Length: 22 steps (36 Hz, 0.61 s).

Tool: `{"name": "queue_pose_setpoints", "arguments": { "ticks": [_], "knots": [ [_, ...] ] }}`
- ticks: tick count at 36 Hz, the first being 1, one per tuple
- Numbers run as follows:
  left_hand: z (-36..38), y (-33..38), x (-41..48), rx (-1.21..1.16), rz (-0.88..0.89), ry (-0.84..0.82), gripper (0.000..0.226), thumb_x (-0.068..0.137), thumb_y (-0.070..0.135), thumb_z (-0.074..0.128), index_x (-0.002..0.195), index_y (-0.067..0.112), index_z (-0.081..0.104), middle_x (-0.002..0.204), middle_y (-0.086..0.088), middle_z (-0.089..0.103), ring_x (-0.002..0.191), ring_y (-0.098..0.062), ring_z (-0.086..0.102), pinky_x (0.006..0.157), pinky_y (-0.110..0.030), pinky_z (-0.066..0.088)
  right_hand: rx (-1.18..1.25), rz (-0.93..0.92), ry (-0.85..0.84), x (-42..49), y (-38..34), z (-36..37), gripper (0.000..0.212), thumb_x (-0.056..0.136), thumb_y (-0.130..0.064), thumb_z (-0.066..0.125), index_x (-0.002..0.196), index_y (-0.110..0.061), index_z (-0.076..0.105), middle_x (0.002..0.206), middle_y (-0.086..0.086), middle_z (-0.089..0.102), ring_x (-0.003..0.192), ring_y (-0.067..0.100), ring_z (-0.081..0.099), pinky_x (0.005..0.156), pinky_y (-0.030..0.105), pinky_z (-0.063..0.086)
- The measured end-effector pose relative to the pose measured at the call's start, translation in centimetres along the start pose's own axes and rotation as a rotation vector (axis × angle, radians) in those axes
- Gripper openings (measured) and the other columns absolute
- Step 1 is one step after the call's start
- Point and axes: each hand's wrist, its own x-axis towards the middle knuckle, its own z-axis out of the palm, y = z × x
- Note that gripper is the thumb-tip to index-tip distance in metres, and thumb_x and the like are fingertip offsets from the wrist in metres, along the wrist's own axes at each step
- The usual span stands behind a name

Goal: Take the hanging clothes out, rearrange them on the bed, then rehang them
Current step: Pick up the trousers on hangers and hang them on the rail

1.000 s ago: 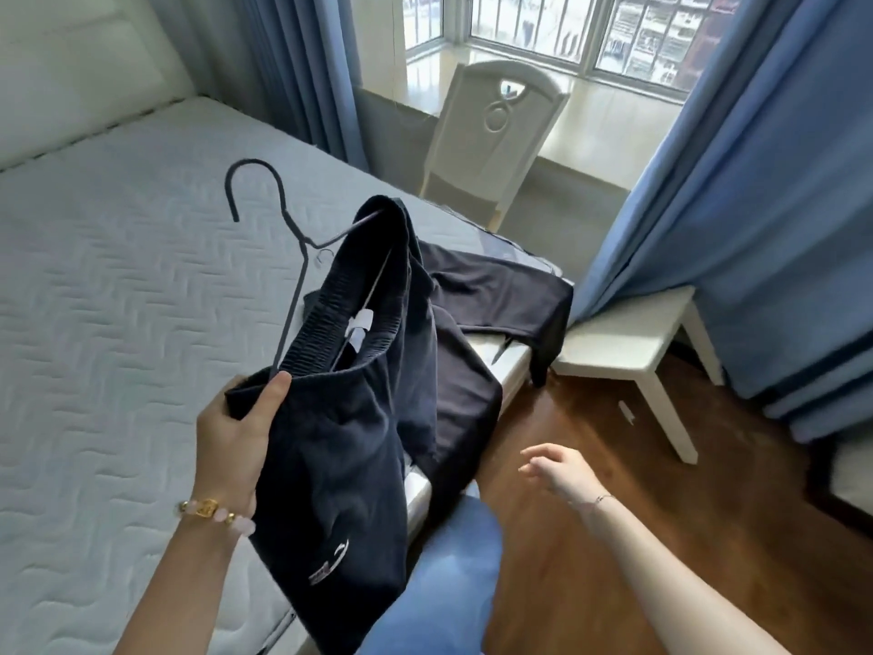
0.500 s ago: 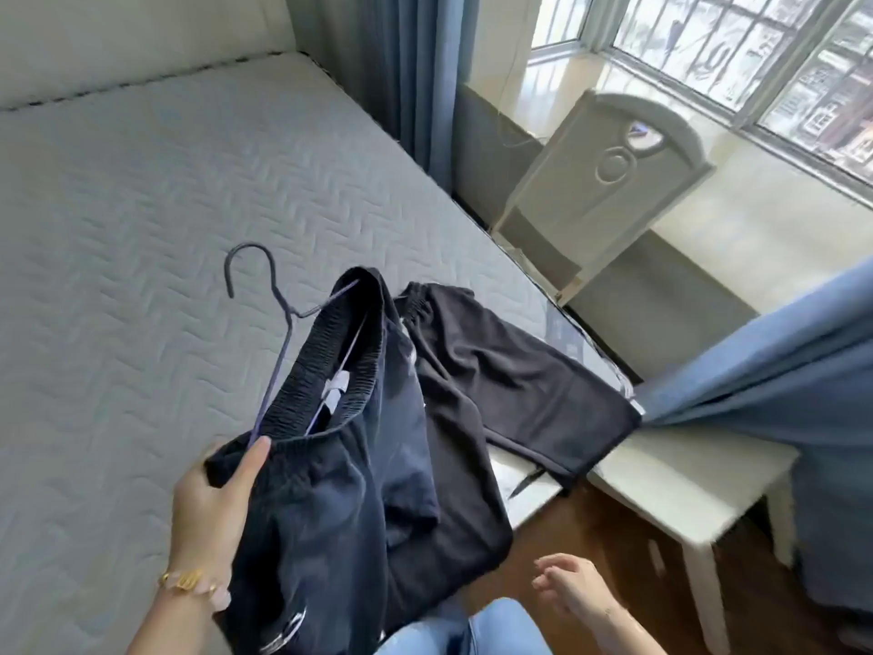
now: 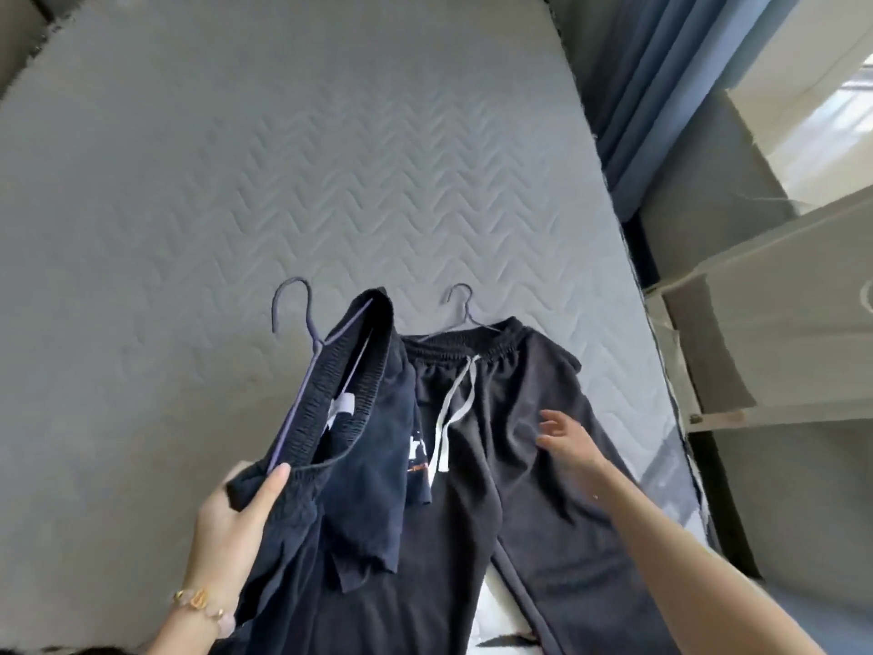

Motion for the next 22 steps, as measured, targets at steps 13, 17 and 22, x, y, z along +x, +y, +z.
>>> {"name": "queue_pose_setpoints", "arguments": {
  "ticks": [13, 17, 22],
  "knots": [
    [7.5, -1.8, 3.8, 0.065, -0.144, 0.137, 0.008, 0.088, 0.016, 0.063, 0.082, 0.013, 0.066, 0.079, -0.008, 0.063, 0.071, -0.011, 0.051, 0.049, 0.002, 0.034, -0.457, -0.211, -0.009, 18.0, -5.9, -2.6, 0.053, 0.083, -0.005, 0.043, 0.136, -0.009, 0.043, 0.141, 0.020, 0.043, 0.129, 0.037, 0.040, 0.107, 0.042, 0.034],
    [8.7, -2.6, 4.6, 0.113, -0.166, 0.122, 0.008, 0.088, 0.015, 0.064, 0.082, 0.010, 0.067, 0.082, -0.014, 0.063, 0.067, -0.010, 0.048, 0.050, 0.000, 0.035, -0.502, -0.228, 0.016, 21.2, -6.1, -2.6, 0.062, 0.091, -0.015, 0.048, 0.147, -0.007, 0.023, 0.153, 0.013, 0.027, 0.138, 0.033, 0.030, 0.112, 0.042, 0.028],
    [10.0, -2.9, 5.4, 0.149, -0.252, 0.105, 0.022, 0.089, 0.013, 0.061, 0.103, -0.004, 0.064, 0.091, -0.021, 0.062, 0.081, -0.025, 0.051, 0.050, 0.004, 0.037, -0.520, -0.218, -0.011, 24.1, -5.8, -1.9, 0.052, 0.092, -0.020, 0.052, 0.139, -0.006, 0.037, 0.143, 0.015, 0.040, 0.129, 0.034, 0.042, 0.106, 0.041, 0.037]
  ]
}}
